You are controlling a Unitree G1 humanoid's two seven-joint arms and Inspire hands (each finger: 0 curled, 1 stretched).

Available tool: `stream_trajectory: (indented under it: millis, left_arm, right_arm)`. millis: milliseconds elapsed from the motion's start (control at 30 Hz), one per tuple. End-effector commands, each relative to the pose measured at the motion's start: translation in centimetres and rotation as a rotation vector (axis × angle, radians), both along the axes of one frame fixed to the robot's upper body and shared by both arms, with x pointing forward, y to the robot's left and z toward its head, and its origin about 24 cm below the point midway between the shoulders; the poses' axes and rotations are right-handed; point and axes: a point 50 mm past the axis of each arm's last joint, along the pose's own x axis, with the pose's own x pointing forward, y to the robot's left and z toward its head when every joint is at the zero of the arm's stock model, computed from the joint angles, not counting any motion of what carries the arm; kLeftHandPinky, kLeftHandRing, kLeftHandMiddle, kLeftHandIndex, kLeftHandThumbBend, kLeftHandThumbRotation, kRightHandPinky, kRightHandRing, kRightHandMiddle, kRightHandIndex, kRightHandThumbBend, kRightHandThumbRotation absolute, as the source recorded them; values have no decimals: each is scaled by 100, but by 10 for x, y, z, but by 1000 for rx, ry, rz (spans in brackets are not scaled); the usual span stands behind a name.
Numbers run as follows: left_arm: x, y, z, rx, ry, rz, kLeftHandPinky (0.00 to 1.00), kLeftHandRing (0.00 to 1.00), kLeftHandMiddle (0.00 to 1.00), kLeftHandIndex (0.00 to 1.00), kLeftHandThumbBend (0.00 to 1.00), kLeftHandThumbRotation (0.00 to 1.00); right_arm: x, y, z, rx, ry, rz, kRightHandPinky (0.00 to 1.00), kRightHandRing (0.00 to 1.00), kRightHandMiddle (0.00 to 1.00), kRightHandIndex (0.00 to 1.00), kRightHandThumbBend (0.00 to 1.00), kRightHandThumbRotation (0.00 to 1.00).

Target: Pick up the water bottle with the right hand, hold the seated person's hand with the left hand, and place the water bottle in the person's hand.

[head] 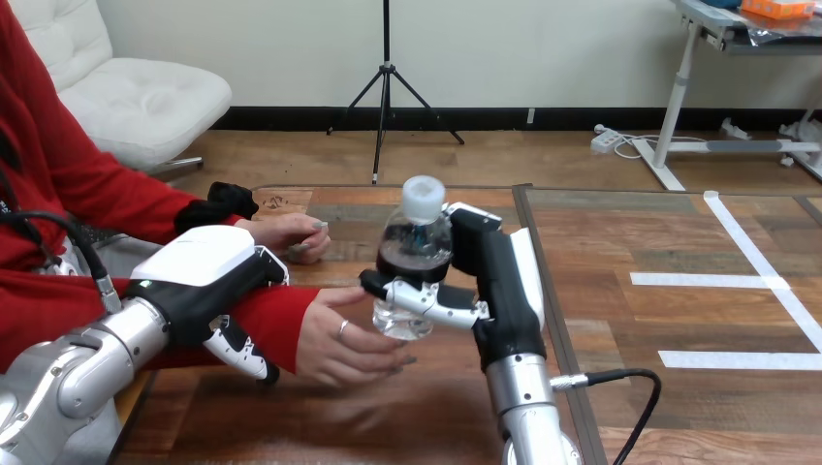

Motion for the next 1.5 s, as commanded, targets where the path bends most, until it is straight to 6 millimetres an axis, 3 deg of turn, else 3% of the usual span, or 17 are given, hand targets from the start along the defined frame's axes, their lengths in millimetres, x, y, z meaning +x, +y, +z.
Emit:
stream_trajectory:
  millis: [0, 933, 1467]
  left_arm:
    - [16, -45, 55, -146, -227, -144, 32, 35, 41, 41, 92, 0]
    - [10, -57, 63, -174, -235, -185, 33, 36, 41, 42, 89, 0]
    - [5, -57, 72, -172, -260, -224, 31, 35, 39, 41, 93, 0]
  right_arm:
    - [-11, 59, 30, 232, -90, 61, 30, 34, 39, 40, 79, 3]
    - [-18, 69, 34, 309, -112, 106, 30, 34, 39, 39, 81, 10]
    - [-25, 74, 32, 376, -92, 112, 30, 33, 38, 38, 86, 14]
